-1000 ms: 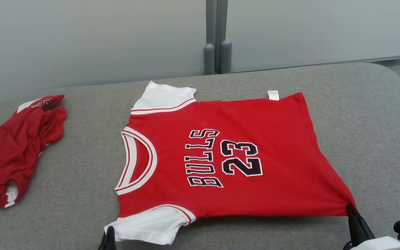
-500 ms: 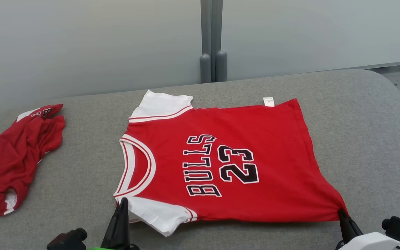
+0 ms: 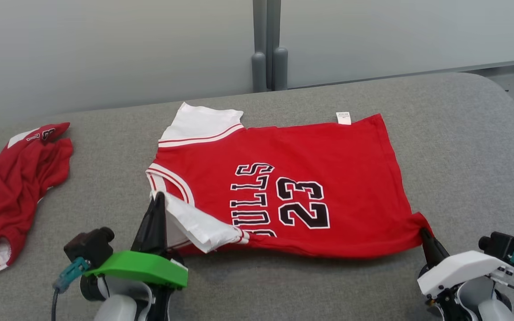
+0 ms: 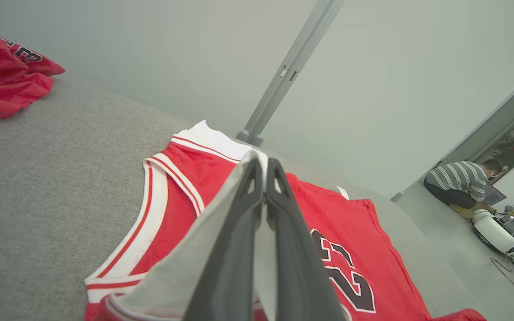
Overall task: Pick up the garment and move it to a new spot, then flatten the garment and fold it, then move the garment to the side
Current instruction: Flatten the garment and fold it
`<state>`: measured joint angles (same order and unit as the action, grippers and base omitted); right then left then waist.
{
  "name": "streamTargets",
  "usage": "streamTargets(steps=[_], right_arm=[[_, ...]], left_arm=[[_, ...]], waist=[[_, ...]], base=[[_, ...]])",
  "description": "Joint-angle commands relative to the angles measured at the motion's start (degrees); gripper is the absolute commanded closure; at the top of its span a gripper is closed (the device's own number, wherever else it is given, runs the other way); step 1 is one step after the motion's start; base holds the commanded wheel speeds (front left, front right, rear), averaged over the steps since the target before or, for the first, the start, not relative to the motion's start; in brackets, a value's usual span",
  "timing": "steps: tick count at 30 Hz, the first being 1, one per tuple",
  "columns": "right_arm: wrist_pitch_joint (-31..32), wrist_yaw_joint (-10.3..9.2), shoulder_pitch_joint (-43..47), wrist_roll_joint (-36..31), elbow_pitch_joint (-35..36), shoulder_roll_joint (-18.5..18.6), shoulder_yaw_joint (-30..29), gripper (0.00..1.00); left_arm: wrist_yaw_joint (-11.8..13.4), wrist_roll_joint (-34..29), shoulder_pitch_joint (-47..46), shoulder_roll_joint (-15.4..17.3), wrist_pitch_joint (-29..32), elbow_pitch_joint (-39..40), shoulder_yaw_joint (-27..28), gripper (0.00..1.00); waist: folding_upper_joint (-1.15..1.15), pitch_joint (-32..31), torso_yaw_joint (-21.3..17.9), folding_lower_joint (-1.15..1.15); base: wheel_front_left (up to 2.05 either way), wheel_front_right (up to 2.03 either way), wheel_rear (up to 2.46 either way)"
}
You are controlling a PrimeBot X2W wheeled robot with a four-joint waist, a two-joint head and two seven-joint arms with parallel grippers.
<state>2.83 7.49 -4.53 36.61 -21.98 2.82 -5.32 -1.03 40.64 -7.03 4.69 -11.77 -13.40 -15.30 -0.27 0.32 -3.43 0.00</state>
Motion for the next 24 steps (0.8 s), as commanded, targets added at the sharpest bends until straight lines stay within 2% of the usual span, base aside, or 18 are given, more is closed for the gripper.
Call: streamTargets(steps=[1,13,24], right_arm=[[0.29,0.01,-1.53,0.57,-0.16,0.16,0.31,1.00],[-1.95,0.01,-12.08,6.40,-4.86,0.18,2.06,1.00],[-5.10,0.01,-20.13,6.87,-15.60,0.17,2.98,1.00]], left_arm=[[-0.47,0.13,-2.51,-0.02,-0.52,-0.85,0.28,1.00],[-2.61,-0.77,-14.83,-0.92,-3.15,-11.25,3.07,1.00],[-3.68,-2.70,-18.51,-1.33,-3.45,-15.98,5.54,1.00]], waist=[[0.27,1.77,-0.48,0.00],[0.27,8.11,-2.64,0.00],[0.27,10.55,-2.88,0.00]], base=[[0.00,0.00,0.00],[0.00,0.00,0.00],[0.00,0.00,0.00]])
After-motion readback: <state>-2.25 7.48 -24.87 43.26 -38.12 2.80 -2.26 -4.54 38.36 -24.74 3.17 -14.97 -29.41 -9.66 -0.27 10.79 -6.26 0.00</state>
